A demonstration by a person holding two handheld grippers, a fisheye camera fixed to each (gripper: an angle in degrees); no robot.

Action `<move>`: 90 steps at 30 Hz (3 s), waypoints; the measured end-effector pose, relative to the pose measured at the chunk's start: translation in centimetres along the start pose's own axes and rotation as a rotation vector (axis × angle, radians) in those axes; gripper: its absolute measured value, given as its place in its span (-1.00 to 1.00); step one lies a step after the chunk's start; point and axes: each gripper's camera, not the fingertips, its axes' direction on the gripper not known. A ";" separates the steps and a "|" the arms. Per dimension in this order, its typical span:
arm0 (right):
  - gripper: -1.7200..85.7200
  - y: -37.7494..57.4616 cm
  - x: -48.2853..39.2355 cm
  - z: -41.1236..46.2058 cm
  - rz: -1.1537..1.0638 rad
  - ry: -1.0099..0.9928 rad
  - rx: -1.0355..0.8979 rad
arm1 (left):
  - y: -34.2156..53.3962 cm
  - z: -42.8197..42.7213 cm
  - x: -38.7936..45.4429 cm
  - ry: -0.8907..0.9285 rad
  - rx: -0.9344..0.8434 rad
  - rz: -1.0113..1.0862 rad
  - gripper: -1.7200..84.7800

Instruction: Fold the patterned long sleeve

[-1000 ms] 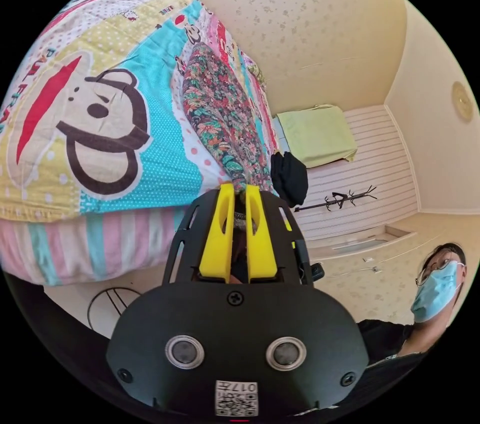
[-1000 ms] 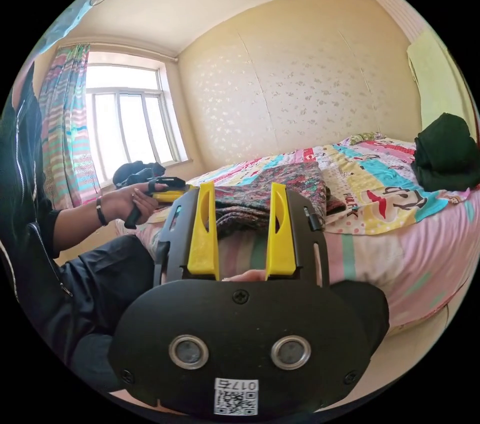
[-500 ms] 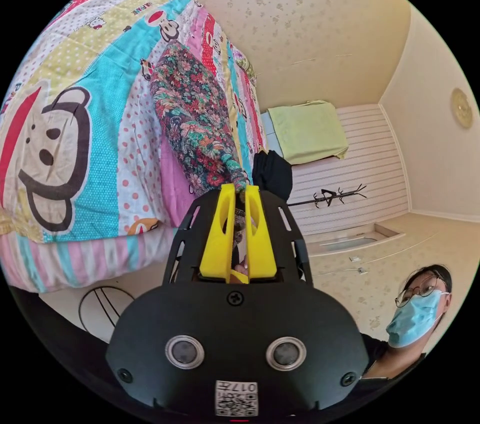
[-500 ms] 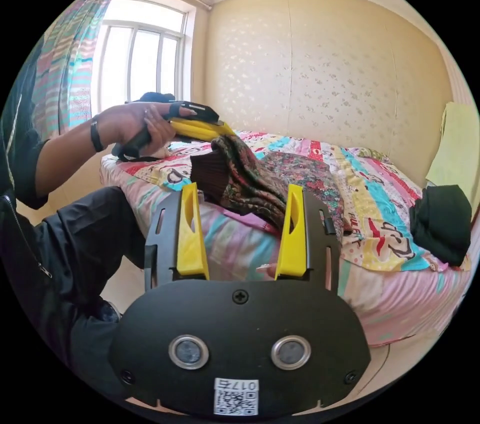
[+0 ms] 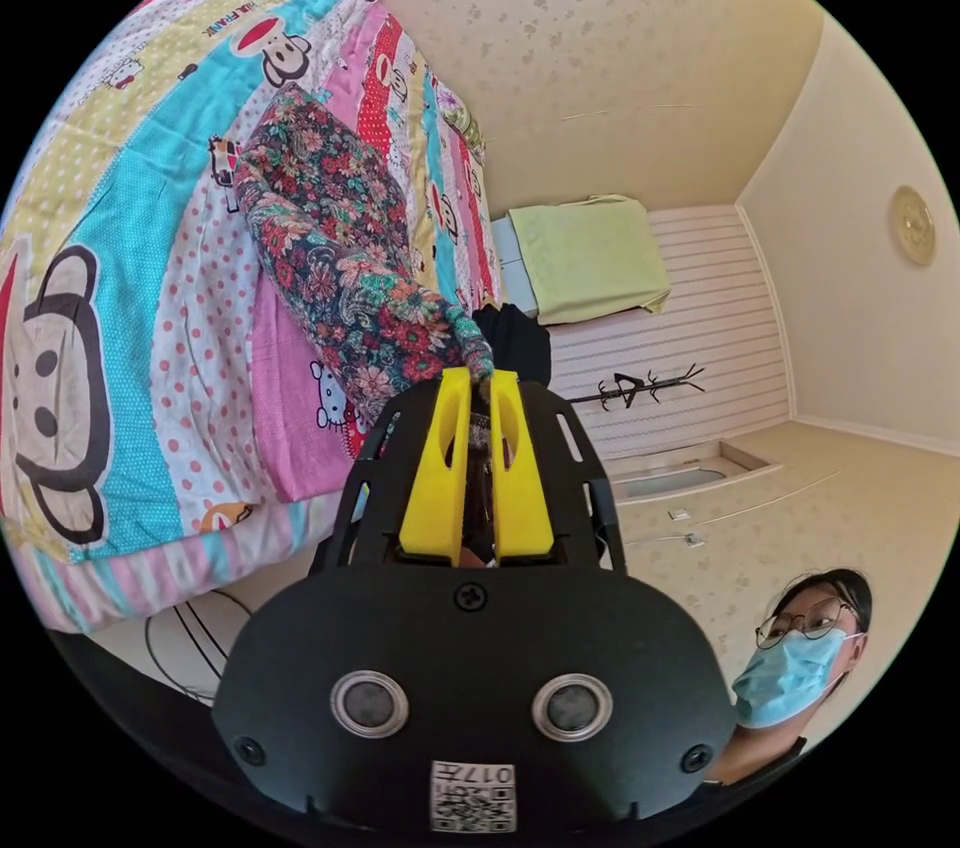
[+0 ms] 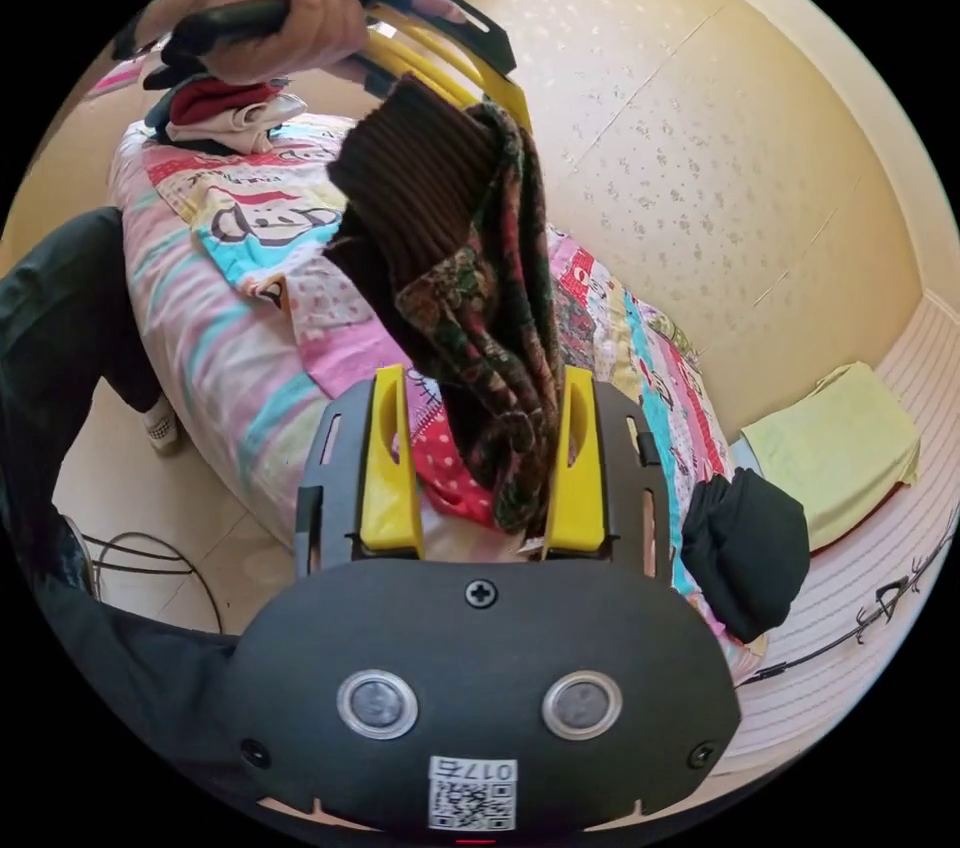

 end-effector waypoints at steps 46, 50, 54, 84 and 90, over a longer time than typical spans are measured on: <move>-0.81 4.2 -10.3 -15.1 0.086 -0.356 -0.188 | 8.4 1.7 0.4 0.030 -0.278 0.375 -0.98; -0.80 3.8 -10.0 -15.2 0.130 -0.394 -0.232 | 6.9 11.4 1.3 0.073 -0.502 0.382 -0.98; -0.80 3.6 -10.3 -15.5 0.136 -0.400 -0.243 | 8.9 22.3 -0.9 -0.064 -0.717 0.387 -0.98; -0.80 -3.3 -14.5 -13.6 0.002 -0.389 -0.334 | 36.1 37.8 -6.0 -1.421 -0.775 1.461 -0.98; -0.80 -7.5 -14.5 -12.1 -0.073 -0.371 -0.384 | 33.7 34.8 -6.5 -1.294 -0.691 1.321 -0.98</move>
